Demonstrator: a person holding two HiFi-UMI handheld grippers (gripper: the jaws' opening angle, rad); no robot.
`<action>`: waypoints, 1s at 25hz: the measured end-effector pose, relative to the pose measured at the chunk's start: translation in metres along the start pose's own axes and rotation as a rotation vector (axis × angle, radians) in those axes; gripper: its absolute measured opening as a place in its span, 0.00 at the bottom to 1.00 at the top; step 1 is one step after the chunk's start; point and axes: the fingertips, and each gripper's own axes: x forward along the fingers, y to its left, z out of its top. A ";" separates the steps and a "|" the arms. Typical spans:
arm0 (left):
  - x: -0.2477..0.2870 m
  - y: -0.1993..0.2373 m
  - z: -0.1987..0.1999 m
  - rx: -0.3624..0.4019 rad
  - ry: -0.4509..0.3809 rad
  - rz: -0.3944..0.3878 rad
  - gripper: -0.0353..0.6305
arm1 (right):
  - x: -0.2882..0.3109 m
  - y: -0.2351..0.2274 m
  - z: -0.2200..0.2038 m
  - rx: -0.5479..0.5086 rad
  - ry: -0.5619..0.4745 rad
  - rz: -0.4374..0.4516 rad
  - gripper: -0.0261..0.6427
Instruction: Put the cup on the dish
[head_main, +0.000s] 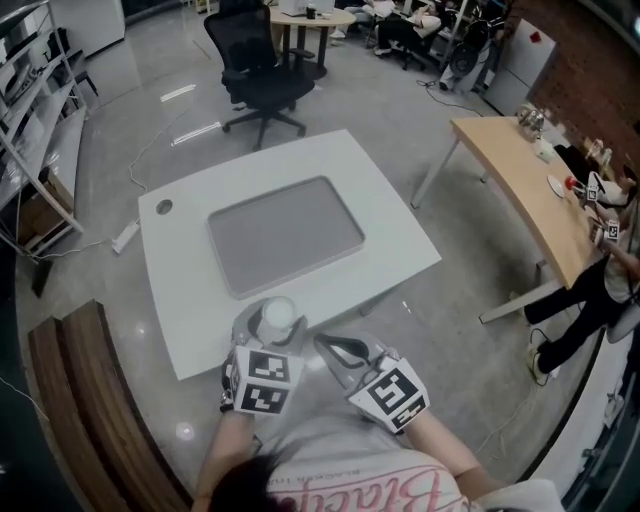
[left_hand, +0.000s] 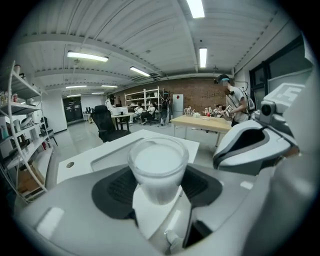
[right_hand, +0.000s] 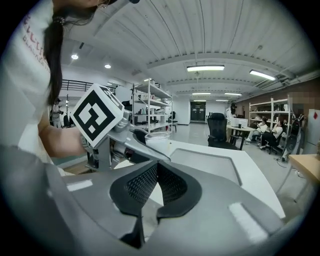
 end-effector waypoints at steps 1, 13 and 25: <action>0.011 0.006 0.002 -0.002 -0.004 -0.001 0.44 | 0.008 -0.004 0.001 -0.009 0.014 0.005 0.04; 0.140 0.071 0.002 -0.003 -0.010 0.024 0.44 | 0.063 -0.060 0.000 0.007 0.064 0.031 0.04; 0.212 0.096 -0.008 -0.014 0.025 0.077 0.44 | 0.084 -0.092 -0.012 0.036 0.125 -0.020 0.04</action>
